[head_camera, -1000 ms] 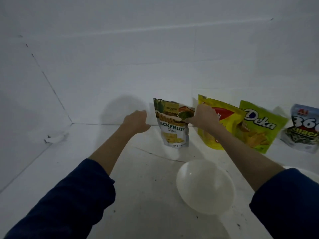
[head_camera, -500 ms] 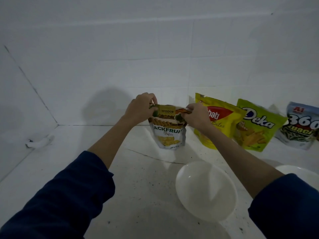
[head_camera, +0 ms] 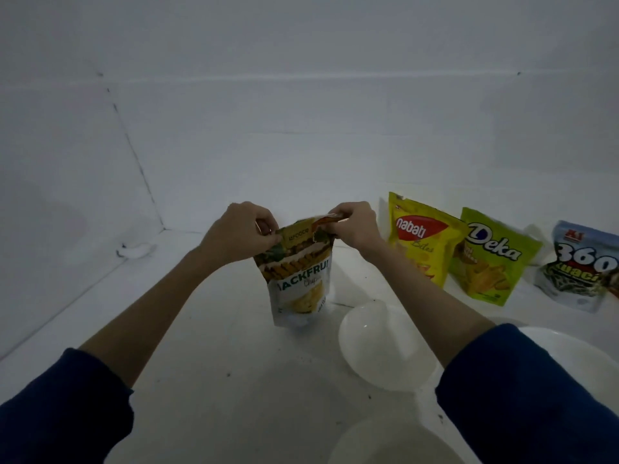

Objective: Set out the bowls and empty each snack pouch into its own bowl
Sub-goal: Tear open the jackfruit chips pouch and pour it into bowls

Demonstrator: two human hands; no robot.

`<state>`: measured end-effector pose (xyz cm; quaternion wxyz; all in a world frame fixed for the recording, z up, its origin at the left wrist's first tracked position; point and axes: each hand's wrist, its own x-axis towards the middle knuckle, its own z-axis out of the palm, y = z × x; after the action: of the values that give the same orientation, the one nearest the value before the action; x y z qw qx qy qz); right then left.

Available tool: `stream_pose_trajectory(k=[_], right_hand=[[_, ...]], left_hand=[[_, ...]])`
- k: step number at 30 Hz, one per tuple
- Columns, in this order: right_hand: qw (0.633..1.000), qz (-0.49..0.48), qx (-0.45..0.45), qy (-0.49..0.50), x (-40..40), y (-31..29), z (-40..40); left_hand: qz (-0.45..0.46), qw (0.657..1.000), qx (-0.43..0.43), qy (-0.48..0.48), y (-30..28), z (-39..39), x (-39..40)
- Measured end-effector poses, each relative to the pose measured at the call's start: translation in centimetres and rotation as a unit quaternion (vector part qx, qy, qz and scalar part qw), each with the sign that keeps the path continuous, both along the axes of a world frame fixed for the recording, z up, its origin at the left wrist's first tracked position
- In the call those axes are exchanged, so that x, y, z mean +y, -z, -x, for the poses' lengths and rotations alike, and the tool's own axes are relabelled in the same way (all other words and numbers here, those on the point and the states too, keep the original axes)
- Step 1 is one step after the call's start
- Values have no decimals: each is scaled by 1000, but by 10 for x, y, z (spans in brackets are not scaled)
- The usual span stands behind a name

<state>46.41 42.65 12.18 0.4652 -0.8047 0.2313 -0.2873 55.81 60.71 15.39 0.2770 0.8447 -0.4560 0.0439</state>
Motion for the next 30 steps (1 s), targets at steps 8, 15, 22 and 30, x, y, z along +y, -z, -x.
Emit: stream_pose_trajectory(k=[8,15,22,30], right_hand=[[994,11,28,-103,65,28,-2],[995,-96,-14,3,93,25,5],[987,-142,70,-28,116,13,2],[988,-144,59,12,133,14,-10]], left_hand=[[-40,997,63,-37,26,44,76],[19,974,228,-5,25,17,76],[44,956,286,45,25,-7,65],[57,944,320,64,24,-22,60]])
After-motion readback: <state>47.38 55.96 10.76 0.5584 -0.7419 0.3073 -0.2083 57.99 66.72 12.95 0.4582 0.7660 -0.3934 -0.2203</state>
